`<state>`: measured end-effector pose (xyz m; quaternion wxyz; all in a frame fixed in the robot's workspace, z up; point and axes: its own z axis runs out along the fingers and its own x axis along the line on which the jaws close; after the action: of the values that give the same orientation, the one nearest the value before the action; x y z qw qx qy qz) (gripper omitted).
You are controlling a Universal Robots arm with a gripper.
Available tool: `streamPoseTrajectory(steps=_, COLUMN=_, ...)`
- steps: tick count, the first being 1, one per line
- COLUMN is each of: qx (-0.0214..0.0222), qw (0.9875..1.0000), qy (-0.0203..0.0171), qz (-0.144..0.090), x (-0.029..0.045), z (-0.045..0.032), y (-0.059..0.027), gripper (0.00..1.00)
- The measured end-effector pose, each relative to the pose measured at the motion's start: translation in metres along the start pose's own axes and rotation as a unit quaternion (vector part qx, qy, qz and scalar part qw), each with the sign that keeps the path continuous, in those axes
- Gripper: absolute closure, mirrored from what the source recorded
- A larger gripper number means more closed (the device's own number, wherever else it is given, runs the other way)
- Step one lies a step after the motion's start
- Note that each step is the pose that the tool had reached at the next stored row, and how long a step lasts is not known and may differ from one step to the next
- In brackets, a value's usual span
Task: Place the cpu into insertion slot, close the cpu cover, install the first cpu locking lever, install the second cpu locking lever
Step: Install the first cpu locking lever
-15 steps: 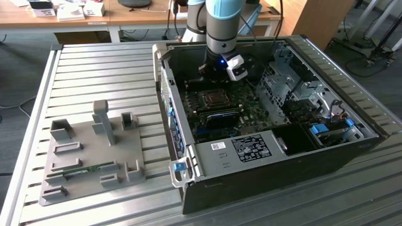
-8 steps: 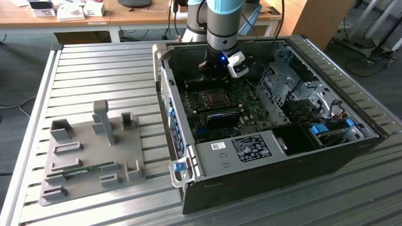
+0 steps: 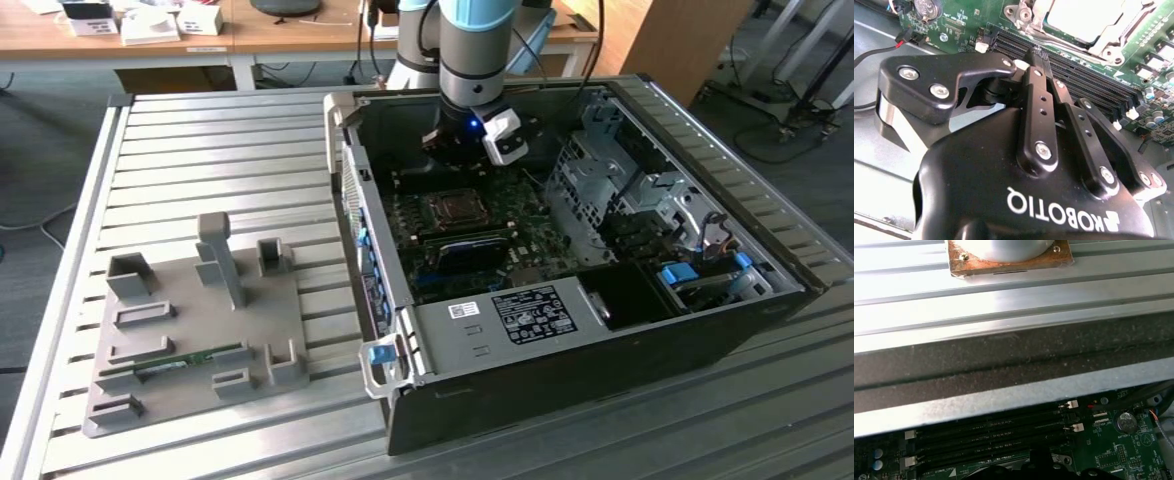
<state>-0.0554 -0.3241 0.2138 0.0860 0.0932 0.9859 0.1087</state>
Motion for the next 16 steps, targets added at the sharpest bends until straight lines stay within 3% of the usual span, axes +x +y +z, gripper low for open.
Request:
streamPoseTrajectory(steps=5, qx=0.0005, qw=1.0, qy=0.0, qz=0.0, x=-0.0001, z=-0.0002, y=0.0, gripper=0.89)
streamPoseTrajectory(steps=8, qx=0.0056, qw=1.0, qy=-0.0003, qz=-0.001, x=0.0, z=-0.0002, y=0.0, gripper=0.89)
streamPoseTrajectory(steps=12, qx=0.0164, qw=0.9999, qy=-0.0004, qz=-0.003, x=0.0, z=-0.0002, y=0.0001, gripper=0.89)
streamPoseTrajectory(steps=16, qx=0.0174, qw=0.9998, qy=-0.0006, qz=-0.003, x=0.0, z=-0.0002, y=0.0, gripper=0.89)
